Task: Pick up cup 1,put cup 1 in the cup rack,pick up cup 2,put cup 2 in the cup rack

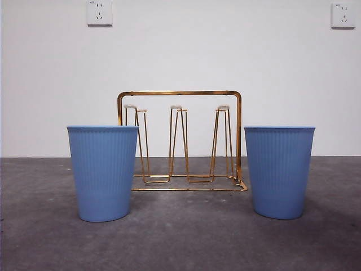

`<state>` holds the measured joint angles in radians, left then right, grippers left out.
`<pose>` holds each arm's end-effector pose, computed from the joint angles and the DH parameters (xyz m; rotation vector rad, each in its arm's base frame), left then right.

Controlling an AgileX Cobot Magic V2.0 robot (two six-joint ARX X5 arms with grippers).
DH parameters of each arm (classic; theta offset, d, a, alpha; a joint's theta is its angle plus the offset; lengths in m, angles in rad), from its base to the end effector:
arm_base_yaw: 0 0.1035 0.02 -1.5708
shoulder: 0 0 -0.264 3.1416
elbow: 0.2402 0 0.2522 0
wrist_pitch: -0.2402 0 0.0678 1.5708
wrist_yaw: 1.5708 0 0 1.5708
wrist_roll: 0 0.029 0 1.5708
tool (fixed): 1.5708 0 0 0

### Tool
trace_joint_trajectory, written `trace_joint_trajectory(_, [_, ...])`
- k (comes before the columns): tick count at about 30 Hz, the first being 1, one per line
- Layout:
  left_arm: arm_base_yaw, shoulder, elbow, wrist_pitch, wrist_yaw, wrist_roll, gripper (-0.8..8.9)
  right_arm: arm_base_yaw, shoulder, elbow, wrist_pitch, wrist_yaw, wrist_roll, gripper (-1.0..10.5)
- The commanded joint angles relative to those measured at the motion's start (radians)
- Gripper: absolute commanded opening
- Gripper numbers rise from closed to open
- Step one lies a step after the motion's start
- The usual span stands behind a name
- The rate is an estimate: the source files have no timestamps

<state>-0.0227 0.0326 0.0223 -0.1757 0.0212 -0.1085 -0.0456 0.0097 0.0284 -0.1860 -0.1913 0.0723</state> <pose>0.0968 -0.0028 0.1517 -0.1080 0.1882 -0.0336 0.0949 0.0012 0.1546 0.0918 0.1715 0.1393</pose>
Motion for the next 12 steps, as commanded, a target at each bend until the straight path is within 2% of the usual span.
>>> trace_joint_trajectory(1, [0.002, 0.001, 0.035, -0.005, 0.047, -0.047, -0.06, 0.000, -0.001, 0.006, 0.006, -0.003, 0.148, -0.1])
trace_joint_trajectory(7, [0.002, 0.027, 0.173, -0.129, 0.085, -0.083, -0.06, 0.000, 0.012, 0.106, -0.002, -0.004, 0.204, -0.1])
trace_joint_trajectory(12, [0.002, 0.087, 0.316, -0.225, 0.203, -0.105, -0.06, 0.000, 0.083, 0.261, -0.066, -0.038, 0.213, -0.1])
